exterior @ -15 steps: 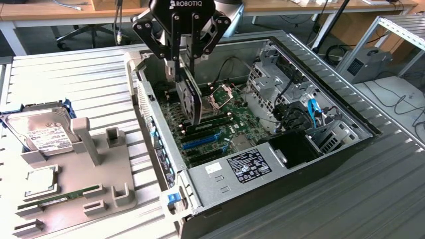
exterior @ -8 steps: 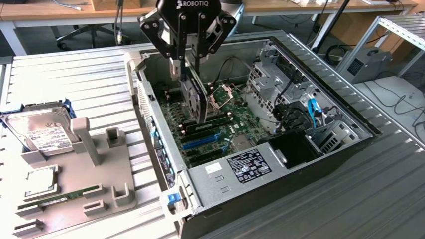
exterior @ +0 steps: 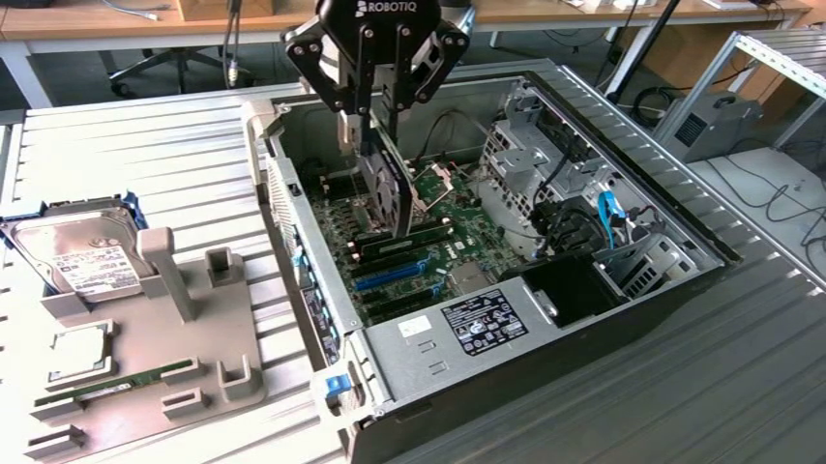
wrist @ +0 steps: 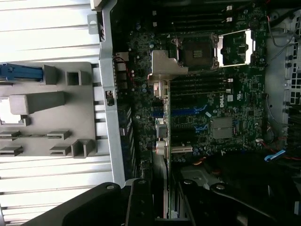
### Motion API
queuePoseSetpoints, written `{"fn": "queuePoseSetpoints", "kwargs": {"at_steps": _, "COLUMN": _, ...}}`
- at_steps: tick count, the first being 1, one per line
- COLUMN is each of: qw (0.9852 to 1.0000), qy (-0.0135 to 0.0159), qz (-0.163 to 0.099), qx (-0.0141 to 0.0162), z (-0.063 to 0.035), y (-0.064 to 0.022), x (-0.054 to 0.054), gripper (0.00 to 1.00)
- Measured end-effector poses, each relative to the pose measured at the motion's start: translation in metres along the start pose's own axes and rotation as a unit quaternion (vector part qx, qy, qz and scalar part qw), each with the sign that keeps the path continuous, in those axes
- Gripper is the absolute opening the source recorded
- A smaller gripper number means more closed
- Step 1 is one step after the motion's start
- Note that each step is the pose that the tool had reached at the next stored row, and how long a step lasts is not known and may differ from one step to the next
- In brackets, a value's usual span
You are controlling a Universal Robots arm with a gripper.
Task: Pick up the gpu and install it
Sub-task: 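Pick up the gpu and move the gpu toward the slot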
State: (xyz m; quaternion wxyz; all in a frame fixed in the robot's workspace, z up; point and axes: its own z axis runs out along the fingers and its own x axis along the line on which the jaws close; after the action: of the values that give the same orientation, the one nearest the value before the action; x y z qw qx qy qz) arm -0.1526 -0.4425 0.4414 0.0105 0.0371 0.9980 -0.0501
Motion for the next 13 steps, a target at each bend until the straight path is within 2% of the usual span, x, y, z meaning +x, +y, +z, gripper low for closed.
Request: {"fn": "queuePoseSetpoints", "kwargs": {"at_steps": 13, "qw": 1.0000, "qy": 0.0000, "qz": 0.000, "qx": 0.0000, "z": 0.0002, "y": 0.0006, "x": -0.0070, "gripper": 0.26}}
